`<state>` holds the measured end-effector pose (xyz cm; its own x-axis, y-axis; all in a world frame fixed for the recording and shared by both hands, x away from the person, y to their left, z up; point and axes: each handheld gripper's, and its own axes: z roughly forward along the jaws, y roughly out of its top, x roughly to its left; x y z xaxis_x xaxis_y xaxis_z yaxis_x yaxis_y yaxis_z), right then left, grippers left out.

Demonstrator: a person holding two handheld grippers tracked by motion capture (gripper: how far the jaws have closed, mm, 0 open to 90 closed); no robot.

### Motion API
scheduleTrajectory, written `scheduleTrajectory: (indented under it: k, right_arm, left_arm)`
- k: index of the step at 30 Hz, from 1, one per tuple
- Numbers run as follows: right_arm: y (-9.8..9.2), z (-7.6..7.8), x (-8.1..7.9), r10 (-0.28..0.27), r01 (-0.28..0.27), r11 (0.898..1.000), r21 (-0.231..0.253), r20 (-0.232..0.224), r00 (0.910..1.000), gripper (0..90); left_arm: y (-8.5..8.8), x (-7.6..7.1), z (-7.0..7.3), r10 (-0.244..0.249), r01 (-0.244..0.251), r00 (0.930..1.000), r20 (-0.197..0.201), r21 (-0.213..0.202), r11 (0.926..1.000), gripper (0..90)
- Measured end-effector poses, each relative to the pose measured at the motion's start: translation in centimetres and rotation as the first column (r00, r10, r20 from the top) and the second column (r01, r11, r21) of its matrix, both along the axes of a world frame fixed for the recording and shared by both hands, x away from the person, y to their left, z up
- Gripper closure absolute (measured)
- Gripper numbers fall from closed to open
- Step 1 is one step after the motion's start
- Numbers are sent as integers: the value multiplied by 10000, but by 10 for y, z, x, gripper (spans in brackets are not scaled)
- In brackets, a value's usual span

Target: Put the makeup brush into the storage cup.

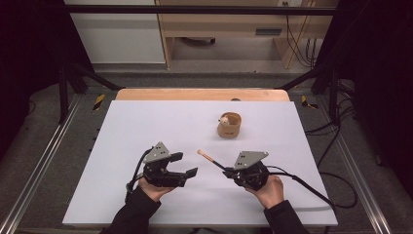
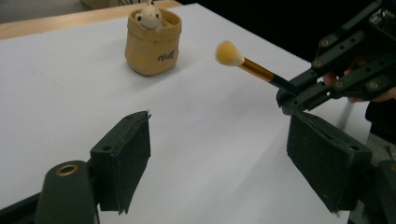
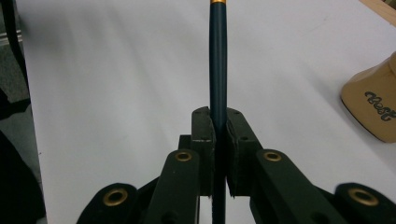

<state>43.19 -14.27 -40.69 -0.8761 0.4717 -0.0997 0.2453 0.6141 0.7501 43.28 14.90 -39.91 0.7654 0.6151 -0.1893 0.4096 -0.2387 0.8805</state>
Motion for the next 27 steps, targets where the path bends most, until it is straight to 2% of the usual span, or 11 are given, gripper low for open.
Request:
scheduleTrajectory:
  k: [3,9,14,18,21,27]
  right_arm:
    - [-2,1,0,-80,81,9995,303,-44,10000,839]
    - [-1,-1,0,-135,126,9977,666,135,9998,838]
    - [-1,-2,0,-180,165,9960,880,165,9997,838]
    - [1,-3,0,-189,172,9944,1040,151,9997,838]
    - [2,-4,0,-171,152,9938,1106,170,9997,838]
    - [3,-4,0,-184,152,9903,1380,218,9996,838]
  left_arm:
    - [0,1,-2,26,-32,9999,-113,-559,9984,212]
    - [-3,-1,-4,94,-96,10000,-24,-1254,9921,212]
    - [-4,-2,-5,230,-200,9996,175,-1587,9871,213]
    - [-9,-2,-6,214,-184,9997,136,-1931,9810,217]
    - [-12,-3,-7,281,-229,9993,230,-2015,9792,217]
    - [-16,-2,-8,171,-126,9997,170,-2351,9719,217]
